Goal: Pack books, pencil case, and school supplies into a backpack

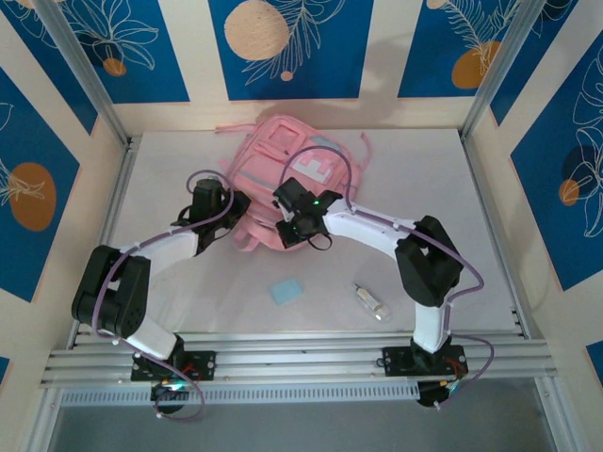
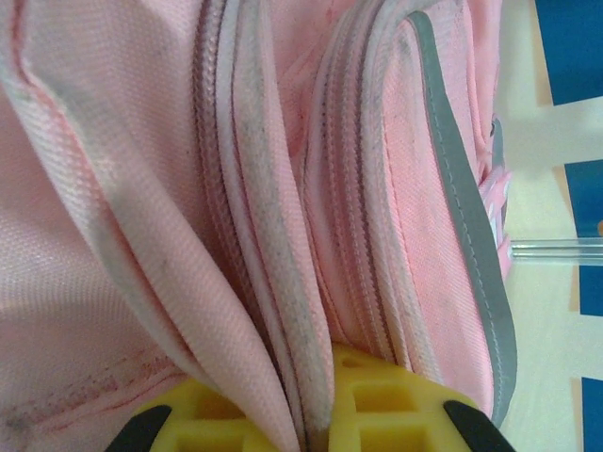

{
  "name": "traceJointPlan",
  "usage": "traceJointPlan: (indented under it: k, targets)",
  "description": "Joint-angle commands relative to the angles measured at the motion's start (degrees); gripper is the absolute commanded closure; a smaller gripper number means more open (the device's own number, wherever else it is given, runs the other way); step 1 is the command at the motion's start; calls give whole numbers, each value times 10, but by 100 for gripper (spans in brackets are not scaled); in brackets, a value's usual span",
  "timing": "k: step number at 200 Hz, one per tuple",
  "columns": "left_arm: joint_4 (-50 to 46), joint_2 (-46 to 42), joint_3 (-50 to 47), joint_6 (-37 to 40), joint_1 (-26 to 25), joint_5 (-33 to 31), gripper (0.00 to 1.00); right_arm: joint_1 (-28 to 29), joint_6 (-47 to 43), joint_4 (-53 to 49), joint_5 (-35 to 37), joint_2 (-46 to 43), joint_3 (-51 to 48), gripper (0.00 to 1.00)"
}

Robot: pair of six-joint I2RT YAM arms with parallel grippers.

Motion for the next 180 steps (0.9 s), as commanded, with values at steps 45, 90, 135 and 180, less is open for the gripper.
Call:
traceJointPlan:
  k: [45,90,135,180]
  targets:
    - [19,-32,23,48,15,23,100,-147,-86,-51,-202,-88,-115,100]
    - [8,-35,29,52,15,24,100,-178,-94,-24,-192,-91,-109,100]
    - [-5,-49,28,56,15,29,100,-242,-86,-28,-60,-31,-84,100]
    - [-24,-62,26,66,15,34,100,-346,-87,-37,46,76,48,100]
